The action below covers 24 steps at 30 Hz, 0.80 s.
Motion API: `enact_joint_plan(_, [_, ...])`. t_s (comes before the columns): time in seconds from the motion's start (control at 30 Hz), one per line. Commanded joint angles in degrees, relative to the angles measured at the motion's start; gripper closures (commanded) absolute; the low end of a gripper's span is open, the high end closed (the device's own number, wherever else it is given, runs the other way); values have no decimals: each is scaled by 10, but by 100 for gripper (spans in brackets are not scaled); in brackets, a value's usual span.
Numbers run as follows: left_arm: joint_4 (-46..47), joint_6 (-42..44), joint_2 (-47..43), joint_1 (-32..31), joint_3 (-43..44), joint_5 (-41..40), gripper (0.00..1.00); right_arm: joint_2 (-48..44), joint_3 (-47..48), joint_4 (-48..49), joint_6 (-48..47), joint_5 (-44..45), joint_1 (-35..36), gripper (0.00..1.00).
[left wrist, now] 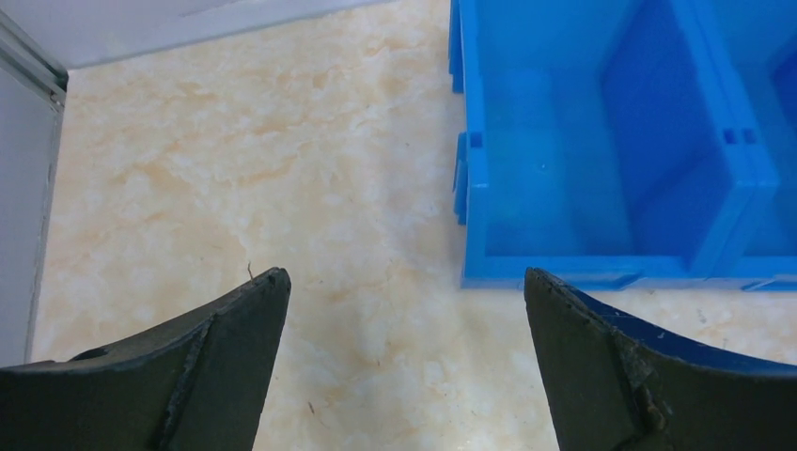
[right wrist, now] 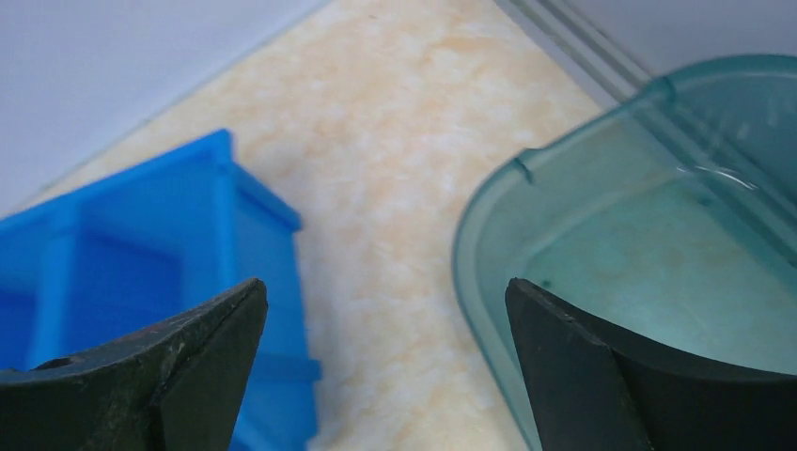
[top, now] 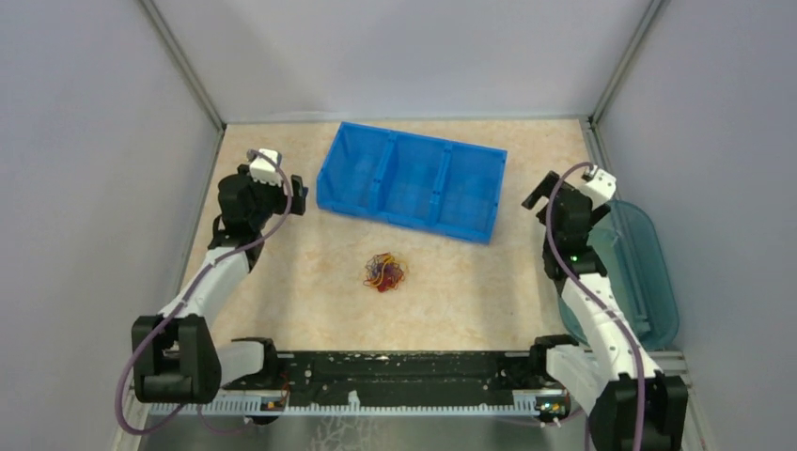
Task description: Untangle the cables
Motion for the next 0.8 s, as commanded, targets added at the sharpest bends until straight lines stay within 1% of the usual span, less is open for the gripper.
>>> enact_joint_plan(0.0, [-164, -21, -33, 8, 72, 22, 0, -58, 31, 17, 16, -202, -7, 1])
enact_joint_plan(0.03, [-182, -23, -37, 8, 83, 25, 0, -63, 35, 14, 20, -231, -1, 1])
enact_joint_plan(0.1, [-215, -23, -45, 8, 104, 30, 0, -65, 47, -4, 16, -237, 41, 1])
enact_joint_plan(0.2, [-252, -18, -62, 9, 122, 42, 0, -76, 54, -17, -14, -184, 162, 3])
enact_joint_plan(0.27, [-273, -4, -75, 9, 126, 67, 0, -75, 52, -15, -27, -171, 246, 6])
enact_joint_plan(0.33, [-295, 17, -87, 9, 125, 95, 0, -60, 51, -7, -38, -177, 323, 13])
enact_joint_plan(0.37, [-306, 31, -94, 9, 123, 111, 0, -48, 52, -6, -40, -181, 354, 15])
enact_joint_plan(0.43, [-328, 55, -103, 8, 115, 136, 0, -15, 55, 4, -48, -196, 412, 22])
enact_joint_plan(0.5, [-346, 81, -109, 9, 104, 162, 0, 24, 59, 14, -56, -195, 462, 25])
enact_joint_plan(0.57, [-368, 110, -115, 9, 92, 197, 0, 69, 67, 24, -61, -205, 491, 26])
enact_joint_plan(0.7, [-391, 155, -120, 8, 70, 291, 0, 155, 86, 55, -62, -251, 495, 28])
enact_joint_plan(0.77, [-391, 164, -117, 7, 62, 305, 0, 191, 100, 70, -71, -266, 494, 29])
